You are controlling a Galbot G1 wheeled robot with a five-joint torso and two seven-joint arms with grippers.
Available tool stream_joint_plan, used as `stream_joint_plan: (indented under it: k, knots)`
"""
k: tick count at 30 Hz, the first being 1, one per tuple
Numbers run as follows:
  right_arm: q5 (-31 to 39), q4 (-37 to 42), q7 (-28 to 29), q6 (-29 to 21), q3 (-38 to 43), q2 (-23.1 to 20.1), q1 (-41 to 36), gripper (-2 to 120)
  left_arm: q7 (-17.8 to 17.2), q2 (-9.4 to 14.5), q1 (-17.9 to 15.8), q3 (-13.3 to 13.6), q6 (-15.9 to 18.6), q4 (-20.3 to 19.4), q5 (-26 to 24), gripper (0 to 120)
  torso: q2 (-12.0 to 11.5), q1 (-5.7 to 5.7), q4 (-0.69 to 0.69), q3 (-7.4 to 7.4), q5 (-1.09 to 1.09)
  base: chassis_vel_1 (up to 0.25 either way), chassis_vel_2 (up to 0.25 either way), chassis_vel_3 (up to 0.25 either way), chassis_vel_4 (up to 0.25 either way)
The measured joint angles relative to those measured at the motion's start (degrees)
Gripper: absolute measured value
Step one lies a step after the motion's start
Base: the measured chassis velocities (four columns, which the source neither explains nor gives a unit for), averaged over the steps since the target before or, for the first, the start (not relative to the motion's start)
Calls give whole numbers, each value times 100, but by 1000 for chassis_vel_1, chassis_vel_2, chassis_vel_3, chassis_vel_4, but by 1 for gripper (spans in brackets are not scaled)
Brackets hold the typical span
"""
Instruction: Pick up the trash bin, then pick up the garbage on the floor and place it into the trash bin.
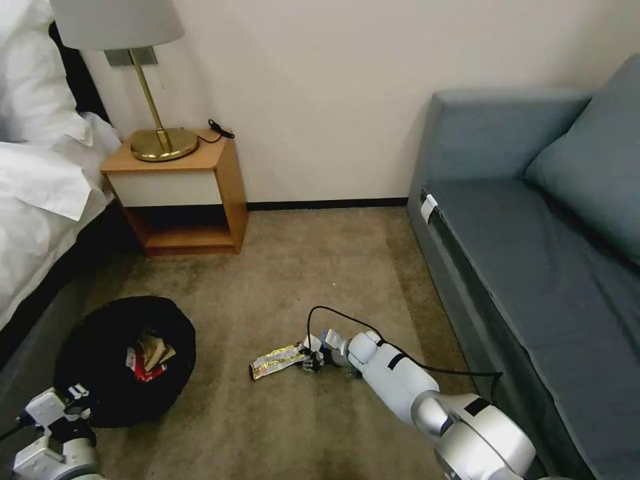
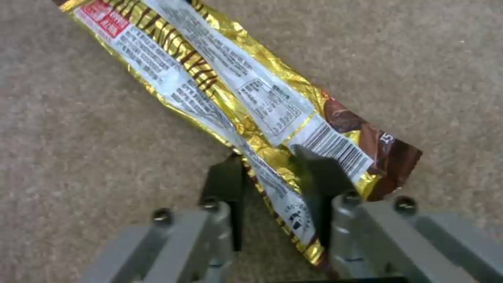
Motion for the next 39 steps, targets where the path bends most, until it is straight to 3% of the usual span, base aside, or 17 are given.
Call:
stream_joint_plan:
  k: [6,24,32,39]
  knots:
    - [30,125,-42,-3,61,-3,-71,0,6,0,2,-3,-28,20,0,3,0,0,0,0,0,0,0,0,0]
    - [496,930,-215,-34,470,-265,-403,0,9,99,55,-64,-46,45,-13,3,0,0,-1,0,0,0,0,0,0]
    - [1271,1657,-484,-6,648,-446,-507,0,11,102,86,-41,-51,0,-11,3,0,0,0,0,0,0,0,0,0]
    - [2053,2700,-718,-197,318,-585,-661,0,-4,45,21,155,18,-58,78,3,0,0,-1,0,0,0,0,0,0]
